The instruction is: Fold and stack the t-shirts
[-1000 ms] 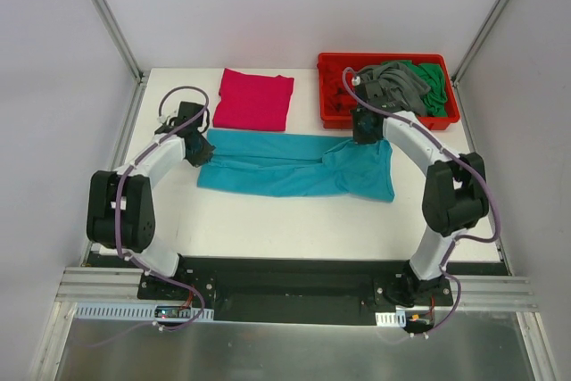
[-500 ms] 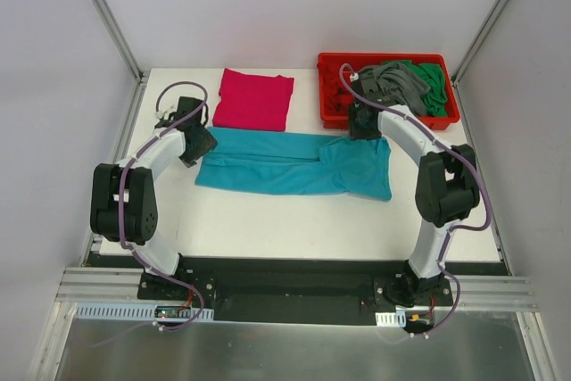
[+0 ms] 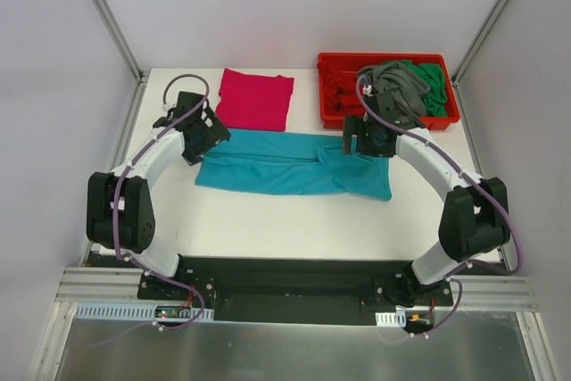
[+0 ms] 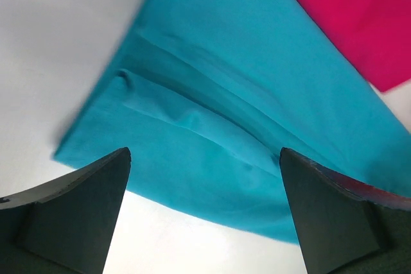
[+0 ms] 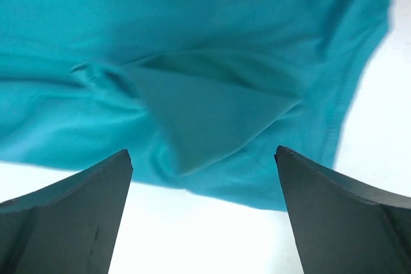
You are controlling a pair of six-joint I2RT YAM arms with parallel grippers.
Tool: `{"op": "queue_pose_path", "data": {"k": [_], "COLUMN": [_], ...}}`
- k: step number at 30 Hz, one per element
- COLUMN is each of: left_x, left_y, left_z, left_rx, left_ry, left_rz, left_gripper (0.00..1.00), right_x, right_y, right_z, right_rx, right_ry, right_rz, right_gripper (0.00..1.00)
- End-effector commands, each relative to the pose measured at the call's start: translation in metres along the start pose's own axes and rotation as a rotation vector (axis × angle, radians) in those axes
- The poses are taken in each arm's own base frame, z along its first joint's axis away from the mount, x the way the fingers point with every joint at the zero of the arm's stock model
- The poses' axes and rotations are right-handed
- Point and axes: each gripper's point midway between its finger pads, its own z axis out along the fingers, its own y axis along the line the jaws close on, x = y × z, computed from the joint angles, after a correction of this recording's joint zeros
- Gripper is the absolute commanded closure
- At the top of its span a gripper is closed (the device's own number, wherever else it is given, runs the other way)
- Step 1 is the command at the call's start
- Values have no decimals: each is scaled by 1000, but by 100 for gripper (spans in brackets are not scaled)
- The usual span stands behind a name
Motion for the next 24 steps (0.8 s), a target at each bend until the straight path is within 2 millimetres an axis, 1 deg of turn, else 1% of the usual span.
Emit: {"op": "queue_pose_path", "data": {"k": [1, 4, 7, 10, 13, 16, 18, 20, 22, 23, 24], "left_x": [31, 43, 45, 46, 44, 41, 39, 36, 32, 30, 29], "left_y": [-50, -57, -54, -49, -44, -44, -42, -37, -29, -25, -20], "left_z": [5, 16, 26, 34, 42, 48, 53, 57, 60, 61, 63], "left_rx": [163, 159, 138, 109, 80, 66, 53, 42, 28, 24, 21], "left_ry": [141, 177, 180, 180, 170, 164, 160, 159, 162, 168, 172], "left_rz": [94, 114, 121, 129, 138, 145, 150, 147, 135, 126, 123], "left_gripper": [1, 1, 1, 1, 1, 1, 1, 1, 1, 1, 1], "right_x": [7, 5, 0, 2, 16, 38, 50, 53, 50, 44, 41], "right_y": [54, 53, 52, 59, 62, 71, 78, 68, 48, 36, 29], "right_z": [-13, -11, -10, -11, -11, -11, -10, -4, 2, 6, 9], "right_rx": [-270, -230, -223, -255, -270, -312, -337, -260, -155, -82, -43], "right_ry": [-5, -30, -43, -25, 9, 64, 77, 60, 56, 44, 43], "right_rz": [59, 37, 24, 18, -4, -32, -85, -146, -218, -247, -285], "right_gripper": [4, 4, 4, 4, 4, 4, 4, 4, 4, 4, 3]}}
